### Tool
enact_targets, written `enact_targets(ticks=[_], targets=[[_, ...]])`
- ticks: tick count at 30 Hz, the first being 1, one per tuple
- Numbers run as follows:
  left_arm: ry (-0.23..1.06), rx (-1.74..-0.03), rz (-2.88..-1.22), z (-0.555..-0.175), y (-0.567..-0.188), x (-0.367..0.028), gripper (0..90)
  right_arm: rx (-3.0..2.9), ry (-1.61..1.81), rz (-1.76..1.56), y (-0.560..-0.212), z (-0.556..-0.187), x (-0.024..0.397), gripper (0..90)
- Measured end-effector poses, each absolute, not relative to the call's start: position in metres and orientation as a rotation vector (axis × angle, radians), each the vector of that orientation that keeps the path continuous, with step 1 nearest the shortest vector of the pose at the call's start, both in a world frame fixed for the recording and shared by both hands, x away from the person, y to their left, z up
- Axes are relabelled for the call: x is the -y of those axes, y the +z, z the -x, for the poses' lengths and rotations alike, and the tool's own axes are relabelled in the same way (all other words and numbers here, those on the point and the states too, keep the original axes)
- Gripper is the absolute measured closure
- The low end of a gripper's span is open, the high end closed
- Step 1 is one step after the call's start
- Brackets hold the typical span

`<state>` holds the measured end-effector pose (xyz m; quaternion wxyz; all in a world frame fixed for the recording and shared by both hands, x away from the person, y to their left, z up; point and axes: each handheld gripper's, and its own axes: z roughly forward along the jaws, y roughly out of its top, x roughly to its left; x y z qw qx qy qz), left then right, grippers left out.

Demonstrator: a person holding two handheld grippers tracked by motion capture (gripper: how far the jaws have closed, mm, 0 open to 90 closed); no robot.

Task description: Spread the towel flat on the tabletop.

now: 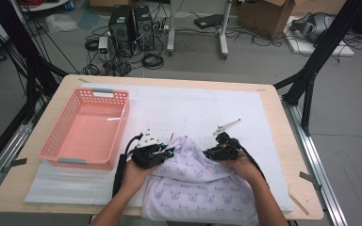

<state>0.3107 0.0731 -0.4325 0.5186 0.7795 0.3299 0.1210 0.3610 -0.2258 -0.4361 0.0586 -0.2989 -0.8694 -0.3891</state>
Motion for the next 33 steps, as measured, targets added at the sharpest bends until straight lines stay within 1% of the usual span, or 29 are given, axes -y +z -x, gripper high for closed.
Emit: enact_targets(ticks=[4,10,13,15,16,18,20,21,23,26,30,33], targets=[[0.311,-0.798,-1.836,-0.31,-0.426,-0.078,77.3,2.688,-1.33,1.055,-0.419,-0.363,0.242,89.6],[0.369,-0.795,-1.759,-0.309,-0.416,-0.088,78.9,2.76,-1.621,1.36,-0.382,-0.363,0.27,89.6],[0.382,-0.799,-1.736,-0.309,-0.414,-0.089,77.5,2.794,-1.771,1.409,-0.367,-0.355,0.272,89.6],[0.385,-0.812,-1.773,-0.31,-0.416,-0.089,76.7,2.833,-1.788,1.39,-0.364,-0.349,0.268,89.6],[0.363,-0.833,-1.794,-0.311,-0.419,-0.09,74.7,2.834,-1.771,1.354,-0.365,-0.348,0.266,89.5],[0.315,-0.883,-1.822,-0.314,-0.426,-0.094,66.4,2.868,-1.705,1.245,-0.369,-0.34,0.26,89.5],[0.292,-0.911,-1.814,-0.316,-0.429,-0.098,61.9,2.928,-1.612,1.162,-0.376,-0.331,0.256,89.6],[0.284,-0.922,-1.803,-0.317,-0.429,-0.098,58.0,2.928,-1.564,1.138,-0.381,-0.327,0.254,89.6],[0.28,-0.922,-1.781,-0.317,-0.428,-0.099,50.6,2.936,-1.497,1.066,-0.392,-0.32,0.252,89.6],[0.267,-0.91,-1.774,-0.316,-0.426,-0.097,44.5,2.925,-1.422,0.982,-0.407,-0.309,0.25,89.6],[0.237,-0.911,-1.777,-0.318,-0.428,-0.095,40.7,2.903,-1.311,0.875,-0.428,-0.296,0.245,89.6],[0.219,-0.901,-1.806,-0.318,-0.43,-0.09,42.6,2.88,-1.298,0.843,-0.433,-0.29,0.244,89.6]])
